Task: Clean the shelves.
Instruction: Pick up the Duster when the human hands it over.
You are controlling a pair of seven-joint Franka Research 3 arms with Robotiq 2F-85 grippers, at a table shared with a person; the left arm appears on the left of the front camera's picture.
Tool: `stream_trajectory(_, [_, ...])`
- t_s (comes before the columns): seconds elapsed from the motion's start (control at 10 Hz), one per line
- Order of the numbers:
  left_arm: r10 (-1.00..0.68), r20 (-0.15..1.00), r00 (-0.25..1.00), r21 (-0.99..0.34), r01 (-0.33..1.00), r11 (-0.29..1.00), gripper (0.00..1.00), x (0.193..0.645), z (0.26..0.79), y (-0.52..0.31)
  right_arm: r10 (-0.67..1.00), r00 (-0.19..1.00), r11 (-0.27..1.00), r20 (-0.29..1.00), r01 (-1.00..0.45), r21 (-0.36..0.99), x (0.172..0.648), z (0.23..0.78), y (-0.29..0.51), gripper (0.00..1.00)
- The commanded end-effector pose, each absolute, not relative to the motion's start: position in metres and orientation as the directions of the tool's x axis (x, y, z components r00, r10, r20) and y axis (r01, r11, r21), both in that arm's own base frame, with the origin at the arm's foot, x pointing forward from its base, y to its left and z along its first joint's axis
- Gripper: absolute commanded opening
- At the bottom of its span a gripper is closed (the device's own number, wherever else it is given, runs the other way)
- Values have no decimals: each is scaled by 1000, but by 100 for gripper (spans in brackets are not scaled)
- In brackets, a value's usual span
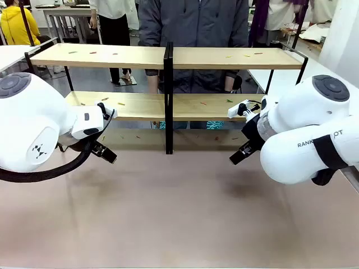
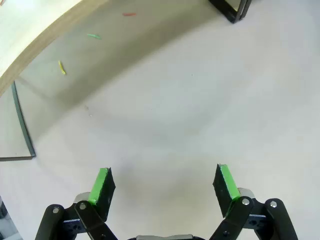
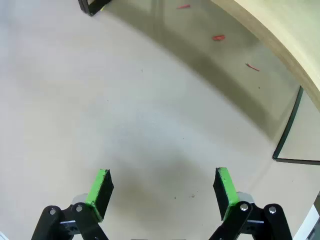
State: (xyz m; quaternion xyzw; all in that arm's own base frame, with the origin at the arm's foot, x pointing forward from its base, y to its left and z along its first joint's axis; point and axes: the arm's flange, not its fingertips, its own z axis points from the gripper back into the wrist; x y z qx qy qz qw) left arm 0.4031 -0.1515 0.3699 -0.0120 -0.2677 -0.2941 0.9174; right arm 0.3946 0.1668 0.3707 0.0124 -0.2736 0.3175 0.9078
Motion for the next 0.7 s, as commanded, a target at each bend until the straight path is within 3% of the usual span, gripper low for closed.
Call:
stream_trajectory(0.0, [-533, 499, 683, 135, 546, 827, 100, 403, 370, -152, 570, 649, 798, 505, -583, -151, 395, 371, 167, 100])
stream_trajectory(0.6, [-533, 499, 683, 135, 546, 827, 100, 403, 370, -152, 570, 649, 798, 505, -583, -151, 395, 371, 167, 100])
